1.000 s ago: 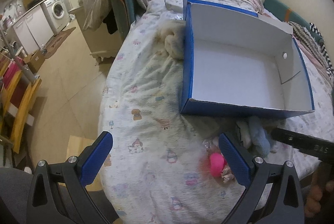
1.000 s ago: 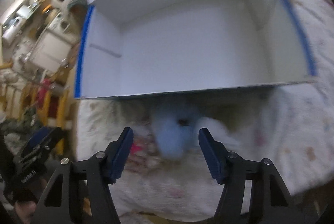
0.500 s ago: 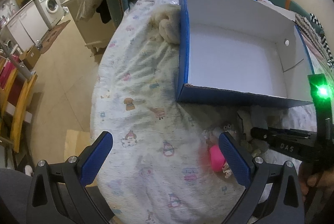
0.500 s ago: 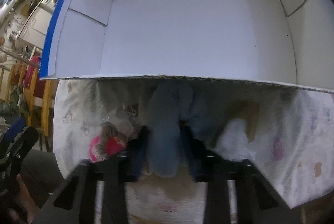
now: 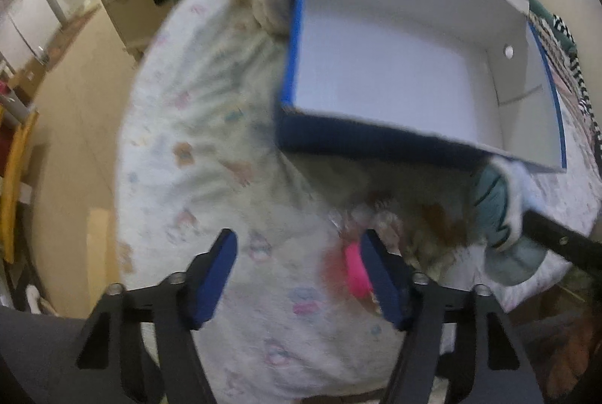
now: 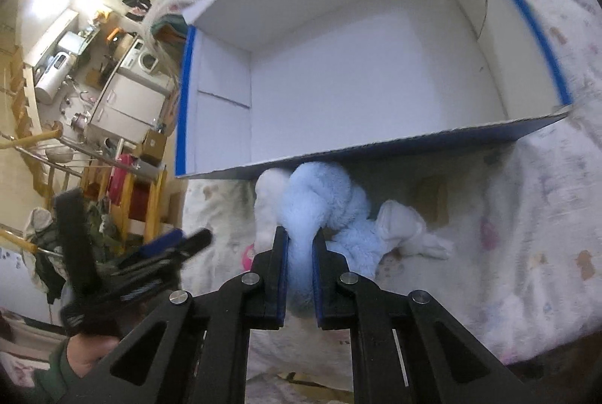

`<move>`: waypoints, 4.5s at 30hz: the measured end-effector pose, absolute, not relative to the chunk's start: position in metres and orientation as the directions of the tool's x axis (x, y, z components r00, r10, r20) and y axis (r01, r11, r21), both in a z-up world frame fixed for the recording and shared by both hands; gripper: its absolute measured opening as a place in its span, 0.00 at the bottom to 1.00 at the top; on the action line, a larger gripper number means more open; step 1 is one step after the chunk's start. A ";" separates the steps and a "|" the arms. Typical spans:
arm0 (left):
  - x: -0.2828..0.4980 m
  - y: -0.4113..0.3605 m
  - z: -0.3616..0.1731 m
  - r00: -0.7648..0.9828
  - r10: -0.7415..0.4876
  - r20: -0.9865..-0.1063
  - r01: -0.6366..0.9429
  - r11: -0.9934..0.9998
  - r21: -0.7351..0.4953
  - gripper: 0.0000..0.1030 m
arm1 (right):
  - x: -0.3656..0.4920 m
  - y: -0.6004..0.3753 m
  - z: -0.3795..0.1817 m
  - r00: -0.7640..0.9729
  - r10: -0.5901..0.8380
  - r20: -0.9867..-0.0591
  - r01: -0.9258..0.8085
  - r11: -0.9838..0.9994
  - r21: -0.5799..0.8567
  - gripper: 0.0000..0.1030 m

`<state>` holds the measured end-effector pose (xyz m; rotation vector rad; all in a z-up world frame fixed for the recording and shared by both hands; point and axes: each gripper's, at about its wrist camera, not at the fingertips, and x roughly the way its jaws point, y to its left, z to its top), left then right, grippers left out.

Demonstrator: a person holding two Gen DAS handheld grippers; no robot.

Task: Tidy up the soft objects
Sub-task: 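Grasp the pink ball with the left tool while the right tool grasps the blue scrunchie, then carry the pink ball and blue scrunchie into the box and open both tools, then withdraw both open tools from the box toward the remaining items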

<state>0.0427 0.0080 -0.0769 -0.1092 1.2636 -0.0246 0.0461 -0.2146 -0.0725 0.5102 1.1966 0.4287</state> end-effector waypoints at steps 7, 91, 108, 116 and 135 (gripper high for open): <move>0.046 -0.003 -0.100 0.201 -0.156 -0.967 -0.068 0.983 -0.173 0.55 | 0.045 -0.221 -0.068 0.320 0.571 -0.756 -0.033 0.805 0.593 0.12; 0.161 -0.077 -0.047 0.491 0.002 -0.871 0.110 0.992 0.065 0.18 | 0.151 -0.233 -0.083 0.390 0.400 -0.829 0.033 0.894 0.447 0.12; 0.171 -0.074 -0.057 0.464 0.154 -0.872 -0.050 0.988 0.149 0.18 | 0.161 -0.235 -0.089 0.339 0.383 -0.859 0.011 0.912 0.410 0.12; 0.175 -0.068 -0.063 0.450 0.167 -0.877 -0.070 0.986 0.151 0.19 | 0.160 -0.235 -0.091 0.332 0.388 -0.860 0.018 0.909 0.416 0.13; 0.159 -0.069 -0.046 0.481 0.162 -0.861 -0.070 0.987 0.146 0.55 | 0.160 -0.244 -0.082 0.367 0.403 -0.838 0.059 0.889 0.454 0.72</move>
